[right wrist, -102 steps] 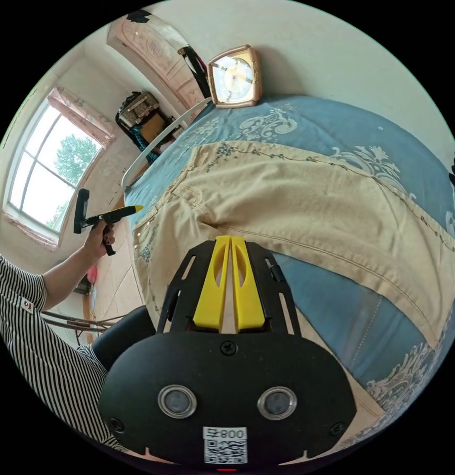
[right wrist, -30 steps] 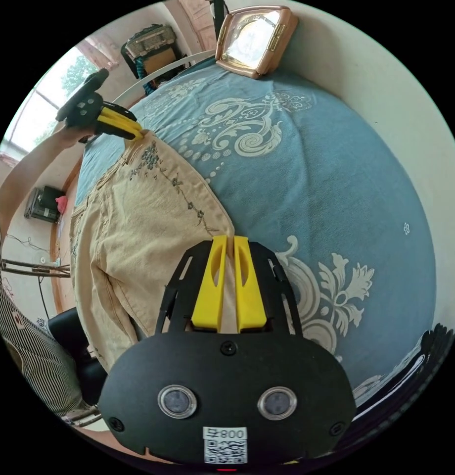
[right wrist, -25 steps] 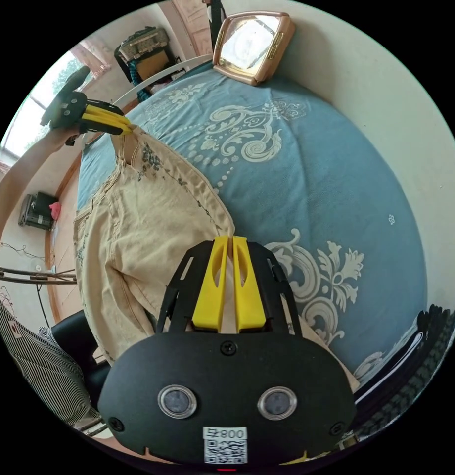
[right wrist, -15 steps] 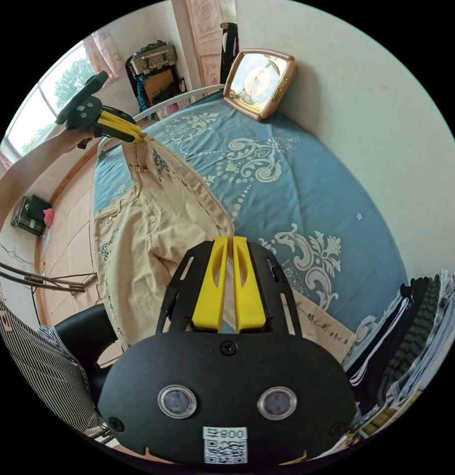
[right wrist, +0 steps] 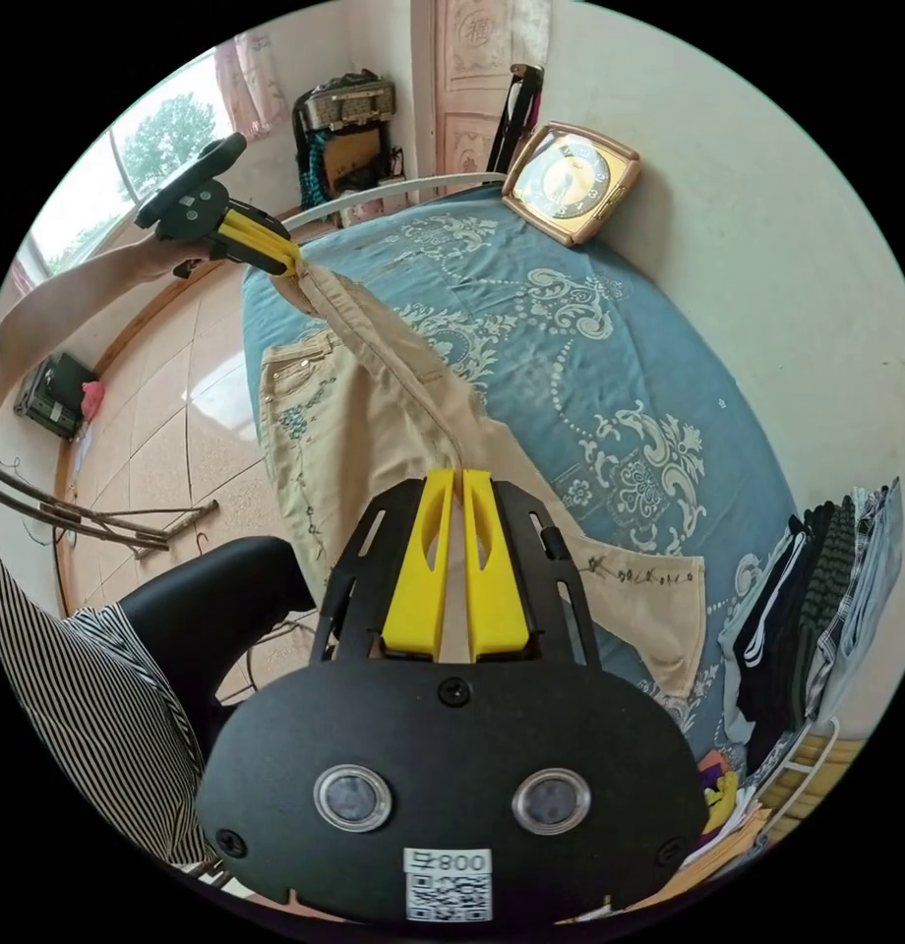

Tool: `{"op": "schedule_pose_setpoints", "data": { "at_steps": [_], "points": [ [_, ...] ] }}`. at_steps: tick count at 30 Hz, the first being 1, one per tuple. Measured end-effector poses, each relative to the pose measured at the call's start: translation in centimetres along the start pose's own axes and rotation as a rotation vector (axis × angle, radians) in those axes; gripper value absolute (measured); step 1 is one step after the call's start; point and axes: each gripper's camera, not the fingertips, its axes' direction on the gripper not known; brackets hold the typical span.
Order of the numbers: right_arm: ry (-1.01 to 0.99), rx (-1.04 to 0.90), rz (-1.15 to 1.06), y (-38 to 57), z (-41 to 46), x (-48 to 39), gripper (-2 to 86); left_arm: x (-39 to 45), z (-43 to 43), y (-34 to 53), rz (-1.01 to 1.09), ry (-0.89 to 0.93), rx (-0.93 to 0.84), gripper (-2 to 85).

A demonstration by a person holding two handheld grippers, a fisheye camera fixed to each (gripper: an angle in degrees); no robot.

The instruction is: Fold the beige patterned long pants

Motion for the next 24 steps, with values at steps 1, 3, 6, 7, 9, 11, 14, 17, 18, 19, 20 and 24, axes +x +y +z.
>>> {"op": "schedule_pose_setpoints", "data": {
  "at_steps": [1,3,6,7,9,11,14,17,18,19,20,24],
  "points": [
    [0.000,-0.011,-0.010,0.7,0.0,-1.4,1.7,0.3,-0.1,0.7,0.000,0.002,0.003,1.1],
    [-0.006,-0.026,-0.024,1.6,0.0,-3.4,1.7,1.2,-0.7,3.0,-0.003,-0.003,0.013,1.0],
    [-0.013,-0.039,-0.015,2.8,0.1,-5.8,1.6,1.9,-1.9,4.7,0.007,-0.042,0.035,1.0],
    [-0.022,-0.041,-0.007,3.0,0.1,-6.4,1.6,1.9,-2.3,4.9,0.011,-0.057,0.039,1.0],
    [-0.022,-0.029,0.013,3.3,-0.2,-7.1,1.6,1.8,-4.1,5.1,0.006,-0.105,0.073,1.1],
    [-0.033,-0.020,0.038,3.6,-0.6,-7.6,1.7,1.9,-5.3,5.4,0.029,-0.122,0.086,1.3],
    [-0.064,0.007,0.038,5.0,-0.7,-9.4,1.6,3.2,-5.3,7.3,0.115,-0.148,0.067,1.5],
    [-0.114,-0.037,0.004,6.5,1.3,-12.5,1.6,4.8,-3.1,10.0,0.151,-0.118,0.015,1.6],
    [-0.117,-0.073,-0.014,7.0,2.4,-13.9,1.6,5.4,-2.0,11.1,0.152,-0.082,-0.008,1.6],
    [-0.120,-0.107,-0.031,7.5,3.6,-15.2,1.6,5.8,-1.5,11.6,0.153,-0.068,-0.019,1.6],
    [-0.123,-0.117,-0.033,7.7,4.0,-15.7,1.6,6.5,-0.7,12.7,0.159,-0.058,-0.036,1.6],
    [-0.154,-0.160,-0.027,8.6,6.1,-18.0,1.6,7.8,0.7,15.2,0.169,-0.050,-0.054,1.4]
  ]
}}
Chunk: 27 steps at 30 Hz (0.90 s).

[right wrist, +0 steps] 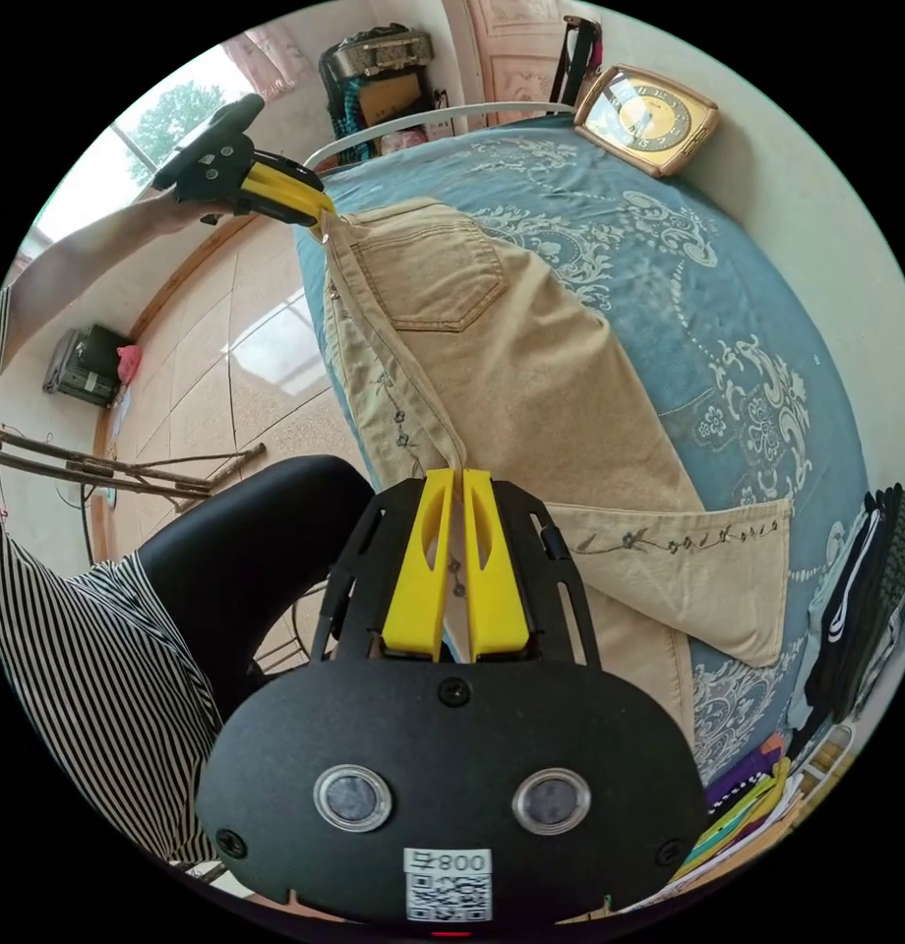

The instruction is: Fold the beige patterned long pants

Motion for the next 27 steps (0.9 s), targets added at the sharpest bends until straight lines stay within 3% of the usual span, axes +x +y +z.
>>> {"op": "schedule_pose_setpoints", "data": {
  "at_steps": [19,27],
  "points": [
    [-0.041,-0.071,-0.014,0.7,8.0,-7.6,2.0,1.7,7.0,9.9,-0.024,0.104,-0.052,2.3],
    [-0.035,-0.086,0.007,0.7,10.8,-9.0,2.3,-1.2,8.3,17.5,-0.217,0.313,-0.009,6.3]
  ]
}}
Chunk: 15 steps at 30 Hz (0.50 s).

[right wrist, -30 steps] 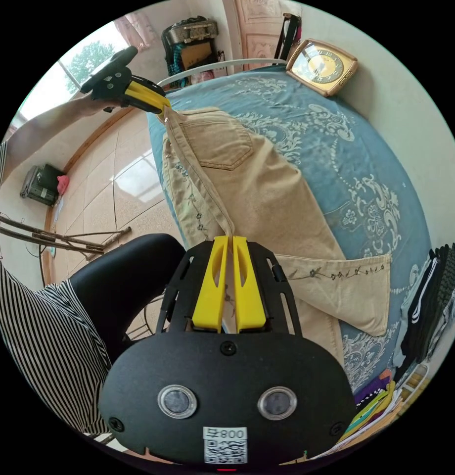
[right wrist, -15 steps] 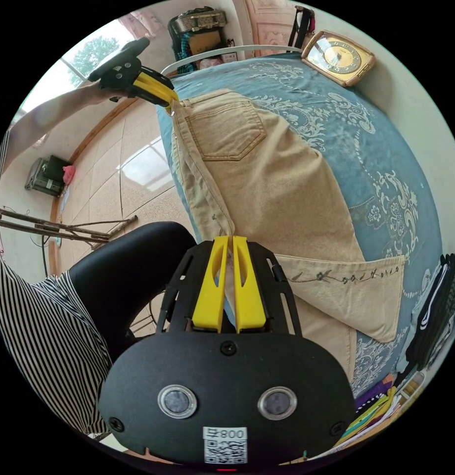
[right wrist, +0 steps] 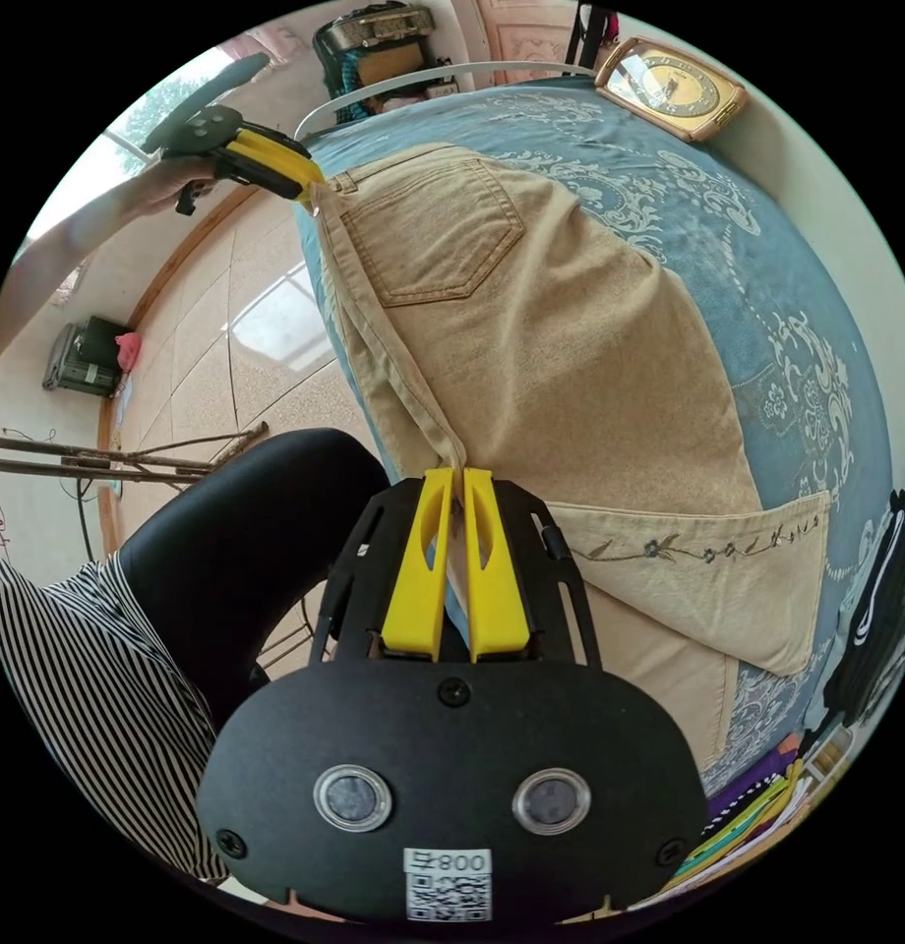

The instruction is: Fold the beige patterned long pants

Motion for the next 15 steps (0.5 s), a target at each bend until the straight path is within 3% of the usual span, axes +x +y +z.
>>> {"op": "schedule_pose_setpoints", "data": {
  "at_steps": [7,11,15],
  "points": [
    [-0.055,0.035,0.047,0.4,1.4,0.2,2.3,-2.7,1.7,6.6,-0.108,0.043,0.050,4.7],
    [-0.082,0.034,0.063,0.4,1.9,0.4,2.3,-2.0,1.7,8.4,-0.076,-0.091,0.071,3.2],
    [-0.130,0.080,0.096,0.7,1.7,1.1,2.3,-1.2,-1.7,11.2,-0.016,-0.260,0.229,3.9]
  ]
}}
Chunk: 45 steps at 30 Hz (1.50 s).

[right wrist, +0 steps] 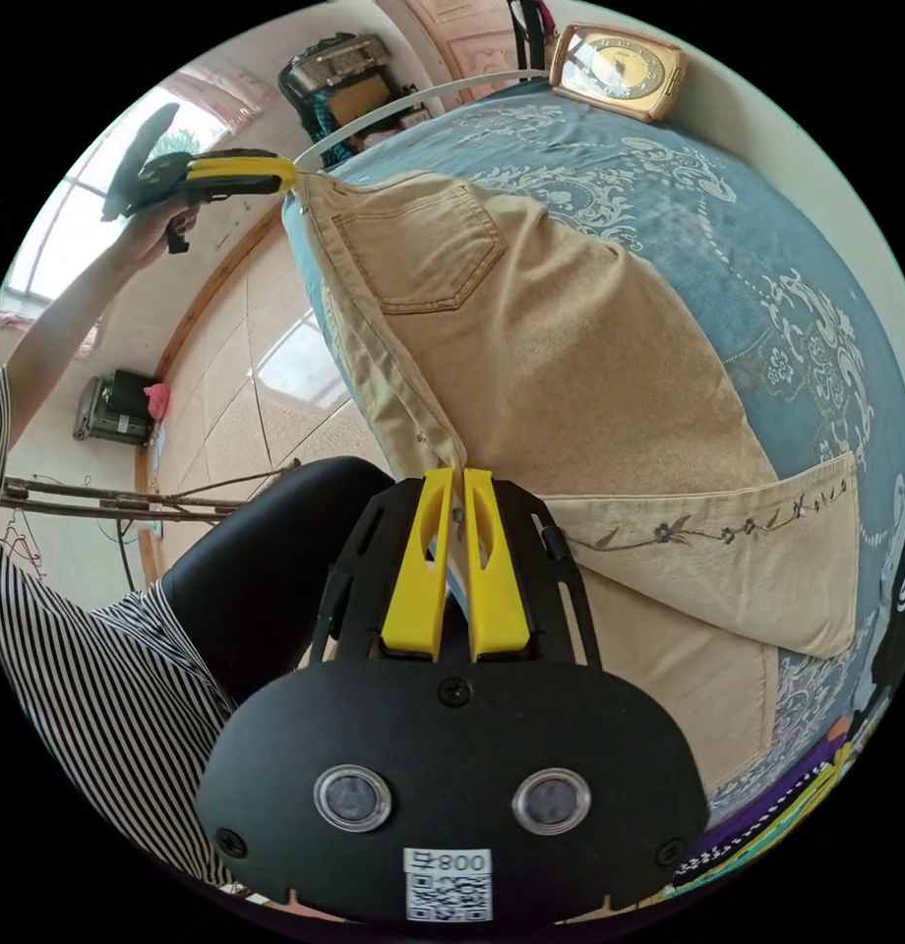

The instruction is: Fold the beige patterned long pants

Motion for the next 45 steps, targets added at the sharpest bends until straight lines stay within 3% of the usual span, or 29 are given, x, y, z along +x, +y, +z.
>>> {"op": "schedule_pose_setpoints", "data": {
  "at_steps": [4,7,12,15,17,25,31,37,40,42,45],
  "points": [
    [-0.017,-0.014,0.030,0.0,1.3,0.6,2.4,0.1,3.8,5.0,-0.018,0.010,-0.148,6.2],
    [0.015,-0.018,0.016,0.0,2.0,0.5,2.4,-2.2,6.1,11.5,-0.282,0.136,-0.155,7.3],
    [-0.016,-0.009,0.027,0.0,2.4,1.4,2.4,-6.3,12.7,24.7,-0.915,0.823,0.136,10.3],
    [-0.030,-0.013,0.032,0.0,2.6,2.0,2.4,-6.7,16.5,29.5,-1.184,1.065,0.391,10.2],
    [-0.020,-0.015,0.029,0.0,2.7,2.1,2.4,-6.6,18.4,30.7,-1.252,1.104,0.421,9.0],
    [-0.007,0.023,-0.020,0.1,0.5,2.9,2.2,-7.5,18.2,31.3,-1.180,0.995,0.422,3.5],
    [0.016,-0.056,-0.025,0.3,2.8,3.8,2.2,-5.3,21.2,32.6,-1.224,0.935,0.221,3.1],
    [0.013,-0.047,-0.021,0.8,2.7,5.7,2.3,-3.4,20.1,31.7,-1.228,0.908,0.219,3.1],
    [0.007,-0.047,-0.003,0.9,3.0,7.0,2.3,-2.6,17.2,30.9,-1.219,0.795,0.267,2.4],
    [0.004,-0.032,0.006,1.3,2.9,7.8,2.3,-0.7,13.7,29.0,-1.177,0.668,0.311,1.4],
    [-0.008,0.012,0.025,2.3,2.7,9.1,2.4,3.6,10.7,23.9,-1.021,0.672,0.339,0.7]
  ]
}}
